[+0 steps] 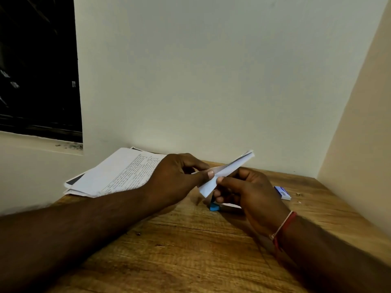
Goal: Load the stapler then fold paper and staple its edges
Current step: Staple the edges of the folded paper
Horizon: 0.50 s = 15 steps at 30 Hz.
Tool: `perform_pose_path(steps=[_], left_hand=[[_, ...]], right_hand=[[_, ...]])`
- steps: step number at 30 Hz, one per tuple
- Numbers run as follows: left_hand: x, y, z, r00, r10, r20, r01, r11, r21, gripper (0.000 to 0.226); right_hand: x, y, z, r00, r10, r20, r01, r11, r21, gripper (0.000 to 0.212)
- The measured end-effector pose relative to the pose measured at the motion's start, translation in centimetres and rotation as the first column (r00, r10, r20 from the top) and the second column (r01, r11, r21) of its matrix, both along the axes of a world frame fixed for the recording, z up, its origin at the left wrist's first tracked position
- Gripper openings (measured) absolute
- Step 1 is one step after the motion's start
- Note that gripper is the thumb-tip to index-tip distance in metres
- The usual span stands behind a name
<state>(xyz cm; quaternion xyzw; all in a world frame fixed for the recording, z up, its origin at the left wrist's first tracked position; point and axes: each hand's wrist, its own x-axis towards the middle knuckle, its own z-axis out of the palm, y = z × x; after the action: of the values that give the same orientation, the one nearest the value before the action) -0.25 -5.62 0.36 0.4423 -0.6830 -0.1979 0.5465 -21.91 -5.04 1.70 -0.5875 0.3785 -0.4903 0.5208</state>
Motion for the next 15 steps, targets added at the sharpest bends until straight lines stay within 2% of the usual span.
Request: perform_pose_path(steps=[2,5,7,11,15], left_hand=[[0.0,0.3,0.0,0.999,-0.028,-0.022,0.029,0.999,0.031,0.005],[-0.2,0.7,0.1,0.997,0.008,0.071,-0.008,1.000,-0.009,0.010],[-0.4,0.8,0.2,0.996,0.008,0.085,-0.006,1.000,-0.022,0.011],[-0.5,1.0,0.6,0.999,0.014,0.040,-0.014,1.000,-0.018,0.011],[-0.9,1.2,0.8,1.000,0.016,-0.007,-0.016,1.000,0.019,0.011]], right_hand=[[0.0,0.0,-0.1,0.998,-0.012,-0.059,0.009,0.998,-0.056,0.011],[0.0,0.0,-0.3,0.971,-0.058,-0.234,0.014,0.982,-0.188,0.010],[0.0,0.1,-0.5,0.954,-0.081,-0.288,0.006,0.968,-0.251,0.011],[0.1,0.3,-0.5,0.952,-0.109,-0.286,0.011,0.946,-0.324,0.018],[0.1,0.3,-0.4,0.962,-0.091,-0.258,0.009,0.952,-0.304,0.023]])
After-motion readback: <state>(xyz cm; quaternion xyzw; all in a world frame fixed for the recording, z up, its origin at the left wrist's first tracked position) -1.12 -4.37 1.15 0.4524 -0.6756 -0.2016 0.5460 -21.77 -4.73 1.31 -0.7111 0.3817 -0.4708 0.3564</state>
